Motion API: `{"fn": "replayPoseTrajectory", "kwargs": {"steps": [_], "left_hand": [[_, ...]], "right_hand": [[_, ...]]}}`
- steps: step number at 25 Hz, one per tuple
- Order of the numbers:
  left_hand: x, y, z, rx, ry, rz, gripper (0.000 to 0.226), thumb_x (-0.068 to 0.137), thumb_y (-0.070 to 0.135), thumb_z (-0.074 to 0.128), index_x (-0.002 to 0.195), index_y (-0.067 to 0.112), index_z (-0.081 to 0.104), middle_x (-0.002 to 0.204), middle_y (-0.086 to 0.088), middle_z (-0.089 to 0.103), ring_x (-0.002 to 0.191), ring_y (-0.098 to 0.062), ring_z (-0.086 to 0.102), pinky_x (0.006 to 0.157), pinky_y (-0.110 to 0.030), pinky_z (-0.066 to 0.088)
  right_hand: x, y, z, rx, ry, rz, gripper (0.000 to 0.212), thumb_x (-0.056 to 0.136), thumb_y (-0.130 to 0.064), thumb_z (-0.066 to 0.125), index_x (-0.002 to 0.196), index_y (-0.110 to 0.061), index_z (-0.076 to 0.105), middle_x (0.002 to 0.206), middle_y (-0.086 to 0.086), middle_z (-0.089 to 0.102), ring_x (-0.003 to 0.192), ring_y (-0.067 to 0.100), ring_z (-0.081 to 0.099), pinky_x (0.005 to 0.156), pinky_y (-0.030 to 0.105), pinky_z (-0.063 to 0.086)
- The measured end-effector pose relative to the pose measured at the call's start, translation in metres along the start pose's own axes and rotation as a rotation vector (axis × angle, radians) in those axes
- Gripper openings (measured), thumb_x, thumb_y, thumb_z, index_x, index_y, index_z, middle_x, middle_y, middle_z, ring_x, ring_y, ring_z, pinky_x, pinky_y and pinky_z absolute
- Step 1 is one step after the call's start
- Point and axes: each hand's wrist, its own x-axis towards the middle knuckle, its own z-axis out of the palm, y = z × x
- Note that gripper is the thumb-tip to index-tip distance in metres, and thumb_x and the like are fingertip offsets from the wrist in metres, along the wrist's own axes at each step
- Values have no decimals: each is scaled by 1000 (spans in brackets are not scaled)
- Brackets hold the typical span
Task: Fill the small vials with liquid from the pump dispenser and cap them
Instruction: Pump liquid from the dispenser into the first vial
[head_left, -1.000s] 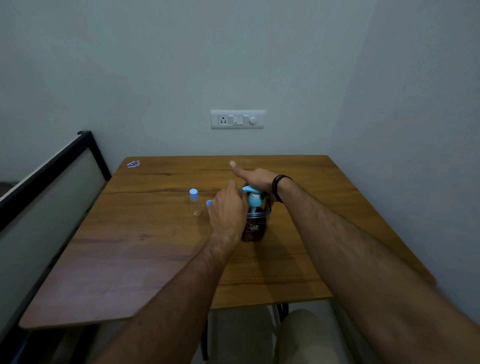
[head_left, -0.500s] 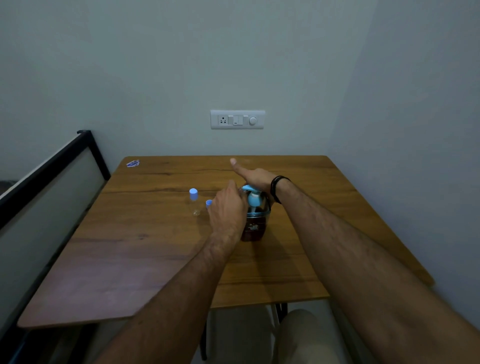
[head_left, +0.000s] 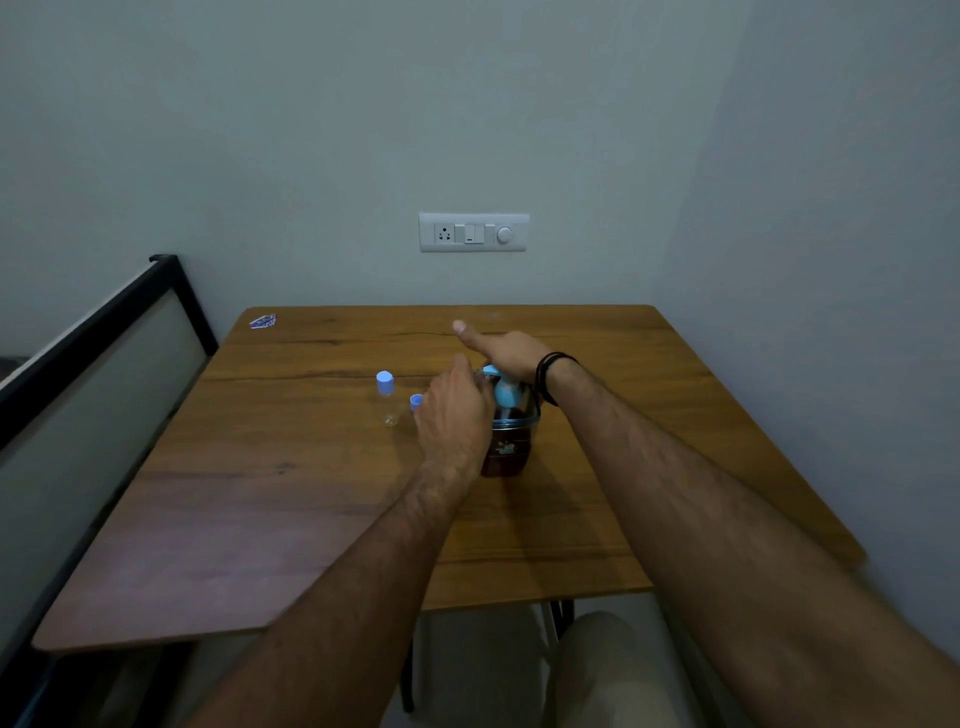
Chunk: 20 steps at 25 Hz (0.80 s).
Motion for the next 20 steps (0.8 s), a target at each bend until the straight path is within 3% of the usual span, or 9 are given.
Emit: {"fn": "replayPoseTrajectory", "kwargs": {"steps": [3, 8, 13, 17, 20], "left_hand": [[0, 0, 0, 9, 6, -9, 15, 106, 28, 47, 98, 16, 52, 83, 4, 58, 75, -13, 55, 63, -28, 42], [-1, 0, 0, -4, -7, 5, 14, 107, 29, 49, 103, 17, 54, 88, 3, 61, 76, -11, 57, 64, -24, 42], [0, 1, -2, 6, 1, 3, 14, 106, 27, 49, 108, 15, 56, 84, 5, 59, 77, -13, 59, 65, -29, 49], [-1, 1, -2, 7, 1, 5, 13, 107, 28, 48, 103, 17, 54, 86, 4, 60, 74, -10, 55, 61, -23, 38], [-2, 0, -1, 3, 10, 4, 14, 107, 28, 48, 99, 18, 53, 84, 4, 59, 74, -11, 56, 61, -25, 39]], "right_hand": [[1, 3, 5, -44, 82, -35, 79, 92, -74, 47, 139, -12, 59, 142, 13, 58, 121, 30, 58, 84, 37, 43], [-4, 0, -1, 16, -10, 14, 97, 84, -88, 36, 149, -16, 49, 146, 15, 53, 122, 33, 56, 84, 43, 42], [5, 6, 7, -26, 92, -25, 70, 93, -66, 56, 136, -11, 61, 135, 10, 63, 99, 23, 59, 75, 33, 45], [-3, 0, -2, 0, -16, 30, 95, 84, -86, 44, 146, -14, 52, 142, 13, 56, 117, 31, 58, 82, 42, 45], [-5, 1, -2, 17, -14, 16, 97, 80, -88, 45, 144, -15, 53, 141, 12, 57, 113, 29, 58, 83, 43, 46]]}}
